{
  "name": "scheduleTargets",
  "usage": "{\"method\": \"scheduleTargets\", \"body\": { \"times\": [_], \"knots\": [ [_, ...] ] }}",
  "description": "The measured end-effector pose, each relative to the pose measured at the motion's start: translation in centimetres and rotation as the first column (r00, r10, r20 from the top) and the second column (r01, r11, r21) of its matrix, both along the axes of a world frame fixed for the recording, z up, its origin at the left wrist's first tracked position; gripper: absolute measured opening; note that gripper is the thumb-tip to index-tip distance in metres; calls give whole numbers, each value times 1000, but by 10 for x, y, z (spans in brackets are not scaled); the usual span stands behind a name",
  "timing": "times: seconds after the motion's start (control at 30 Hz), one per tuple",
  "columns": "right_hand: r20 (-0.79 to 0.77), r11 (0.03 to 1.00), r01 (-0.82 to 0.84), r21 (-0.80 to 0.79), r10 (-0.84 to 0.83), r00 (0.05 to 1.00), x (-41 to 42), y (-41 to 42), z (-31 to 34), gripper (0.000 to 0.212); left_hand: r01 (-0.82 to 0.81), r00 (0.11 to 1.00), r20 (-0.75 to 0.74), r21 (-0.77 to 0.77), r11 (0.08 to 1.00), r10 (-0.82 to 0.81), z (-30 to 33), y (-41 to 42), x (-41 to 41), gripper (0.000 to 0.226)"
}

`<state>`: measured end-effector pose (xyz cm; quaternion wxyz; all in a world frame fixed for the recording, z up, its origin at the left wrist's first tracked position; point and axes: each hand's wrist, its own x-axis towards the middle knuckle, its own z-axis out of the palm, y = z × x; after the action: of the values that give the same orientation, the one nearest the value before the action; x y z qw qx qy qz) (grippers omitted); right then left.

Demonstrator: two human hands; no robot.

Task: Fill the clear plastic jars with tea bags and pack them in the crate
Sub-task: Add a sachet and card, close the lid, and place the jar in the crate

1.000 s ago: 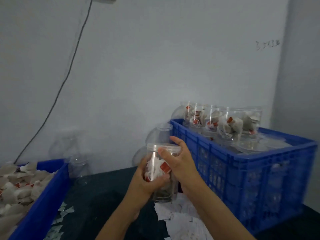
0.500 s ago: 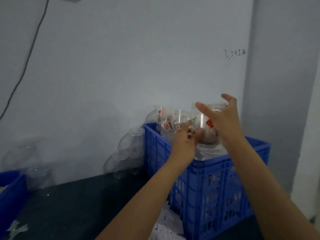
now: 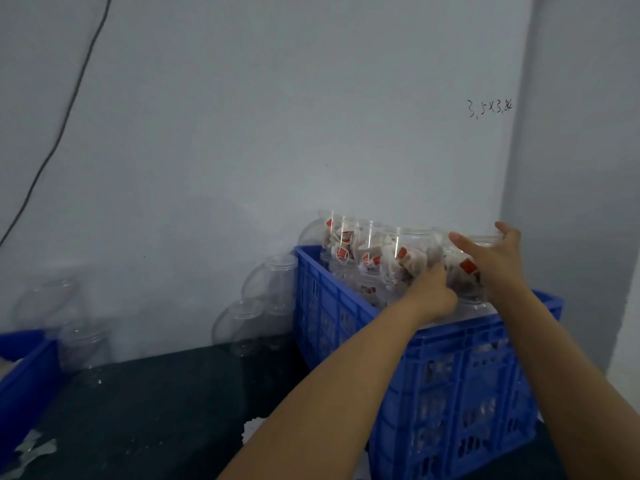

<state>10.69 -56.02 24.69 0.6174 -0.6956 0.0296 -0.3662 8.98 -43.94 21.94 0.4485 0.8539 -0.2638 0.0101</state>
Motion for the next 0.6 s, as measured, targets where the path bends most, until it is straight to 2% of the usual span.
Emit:
{"method": "scheduleTargets", "body": {
  "times": [0.1, 0.23, 0.3, 0.4, 0.43, 0.5, 0.6],
  "knots": [
    [-46, 998, -13, -66, 10, 999, 2, -8, -2, 86, 22, 999, -26, 16, 1000, -22, -3, -2, 3, 64],
    [-174, 960, 160, -228, -202, 964, -11, 2, 9, 86, 5, 999, -36, -118, 993, -9, 4, 2, 1, 51],
    [-75, 931, 265, -249, -292, 954, -29, 21, 15, 73, -20, 999, 20, -299, 954, 27, 8, 12, -6, 44],
    [266, 920, 334, -207, -276, 924, -57, 68, 10, 47, -76, 977, 119, -586, 807, 178, 10, 43, -13, 43],
    [321, 944, 277, -177, -211, 923, -65, 88, 7, 43, -106, 957, 136, -657, 746, 256, 10, 57, -13, 45],
    [314, 993, 60, -106, -24, 949, -70, 128, 2, 39, -179, 915, 114, -744, 644, 386, 7, 88, -8, 46],
    [220, 977, -208, -55, 215, 952, -55, 183, -16, 27, -300, 862, 46, -757, 581, 504, -16, 139, 5, 45]
  ]
}}
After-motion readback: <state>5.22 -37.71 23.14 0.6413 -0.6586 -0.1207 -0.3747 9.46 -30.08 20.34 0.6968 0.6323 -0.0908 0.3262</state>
